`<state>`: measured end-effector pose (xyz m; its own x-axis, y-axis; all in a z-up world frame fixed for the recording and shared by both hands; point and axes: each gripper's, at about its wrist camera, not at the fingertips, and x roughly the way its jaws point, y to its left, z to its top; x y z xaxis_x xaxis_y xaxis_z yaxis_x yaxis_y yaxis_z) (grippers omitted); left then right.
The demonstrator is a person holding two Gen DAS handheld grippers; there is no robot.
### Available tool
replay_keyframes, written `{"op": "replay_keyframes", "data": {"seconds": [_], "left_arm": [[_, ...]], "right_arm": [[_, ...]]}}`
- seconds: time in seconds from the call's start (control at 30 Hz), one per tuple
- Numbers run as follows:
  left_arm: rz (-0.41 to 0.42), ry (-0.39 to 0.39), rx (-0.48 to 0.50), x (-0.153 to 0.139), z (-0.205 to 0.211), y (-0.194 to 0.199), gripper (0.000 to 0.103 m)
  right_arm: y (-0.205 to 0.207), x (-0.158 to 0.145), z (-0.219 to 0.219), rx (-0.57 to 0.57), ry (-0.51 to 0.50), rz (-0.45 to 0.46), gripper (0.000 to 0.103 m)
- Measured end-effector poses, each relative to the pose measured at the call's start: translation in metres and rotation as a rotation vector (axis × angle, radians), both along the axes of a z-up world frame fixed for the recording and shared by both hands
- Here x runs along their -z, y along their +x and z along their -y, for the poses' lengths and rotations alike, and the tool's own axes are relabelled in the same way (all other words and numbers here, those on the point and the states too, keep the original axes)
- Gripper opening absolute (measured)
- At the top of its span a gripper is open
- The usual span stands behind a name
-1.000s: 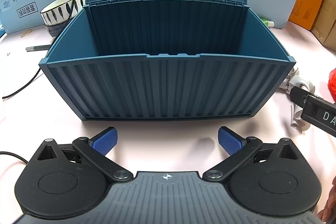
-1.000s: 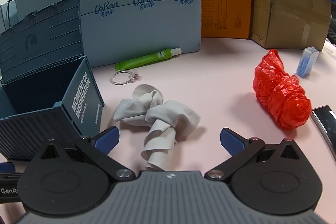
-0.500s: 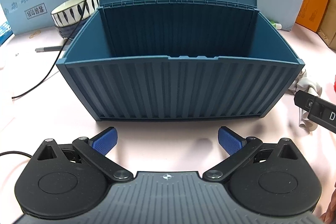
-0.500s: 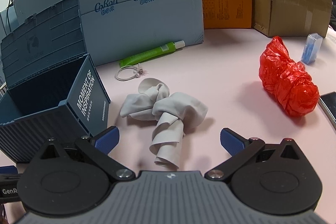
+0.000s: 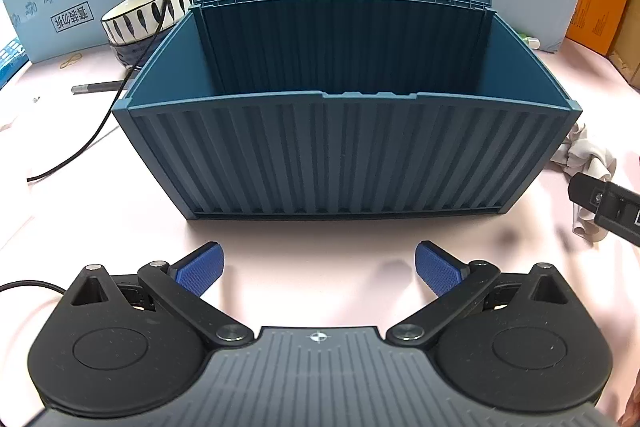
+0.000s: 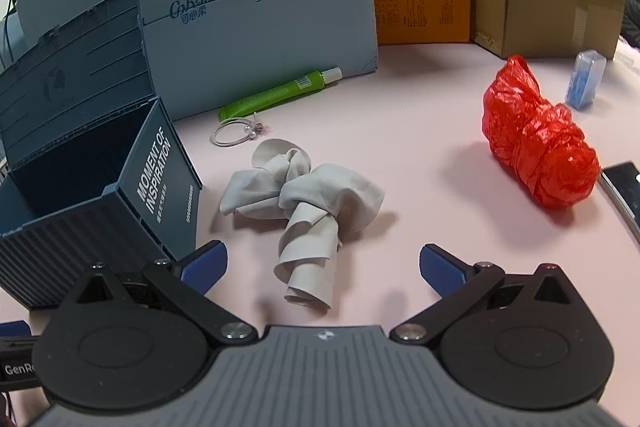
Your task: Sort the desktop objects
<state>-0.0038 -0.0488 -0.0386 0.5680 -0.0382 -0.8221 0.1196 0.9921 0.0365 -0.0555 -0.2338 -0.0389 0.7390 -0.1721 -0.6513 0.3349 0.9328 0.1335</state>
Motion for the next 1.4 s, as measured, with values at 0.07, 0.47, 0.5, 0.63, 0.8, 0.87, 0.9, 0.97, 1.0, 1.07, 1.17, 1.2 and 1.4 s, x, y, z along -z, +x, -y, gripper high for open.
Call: {"op": "replay_keyframes", "data": {"seconds": [0.07,0.47,0.5,0.63,0.8,0.87,0.9,0.97,1.0,1.07,1.17,1.2,1.4], "left_arm": [[-0.003,0.001,-0.002,0.001,0.001,0.000,0.102],[-0.016,0.003,-0.016,0.003,0.004,0.001,0.102],[-0.017,0.004,-0.017,0.003,0.004,0.000,0.102],[-0.019,0.005,-0.018,0.003,0.005,0.001,0.102],[-0.021,0.009,-0.023,0.003,0.007,0.000,0.102],[-0.020,0.011,-0.026,0.003,0.007,0.000,0.102],[-0.020,0.009,-0.029,0.003,0.006,0.000,0.102],[-0.020,0.006,-0.032,0.003,0.005,-0.001,0.102],[-0.021,0.004,-0.033,0.003,0.005,-0.002,0.102],[-0.023,-0.001,-0.035,0.003,0.004,-0.002,0.102],[-0.025,-0.004,-0.039,0.004,0.002,-0.004,0.102],[-0.025,-0.006,-0.041,0.004,0.001,-0.005,0.102],[-0.025,-0.008,-0.030,0.005,-0.001,-0.010,0.102]], "right_arm": [[0.000,0.000,-0.001,-0.010,-0.010,-0.002,0.103],[0.003,0.000,0.001,-0.037,-0.017,-0.009,0.103],[0.003,0.000,0.002,-0.035,-0.022,-0.008,0.103],[0.004,-0.001,0.004,-0.026,-0.039,-0.007,0.103],[0.003,-0.002,0.006,-0.016,-0.063,0.004,0.103],[0.001,-0.005,0.006,-0.016,-0.081,0.022,0.103],[0.000,-0.006,0.005,-0.017,-0.090,0.031,0.103],[-0.001,-0.008,0.004,-0.019,-0.107,0.044,0.103],[-0.001,-0.009,0.003,-0.020,-0.112,0.050,0.103],[-0.002,-0.010,0.002,-0.022,-0.113,0.061,0.103],[-0.004,-0.010,0.003,-0.017,-0.108,0.067,0.103],[-0.005,-0.010,0.003,-0.014,-0.104,0.066,0.103],[-0.009,-0.002,0.005,-0.002,-0.084,0.034,0.103]]}}
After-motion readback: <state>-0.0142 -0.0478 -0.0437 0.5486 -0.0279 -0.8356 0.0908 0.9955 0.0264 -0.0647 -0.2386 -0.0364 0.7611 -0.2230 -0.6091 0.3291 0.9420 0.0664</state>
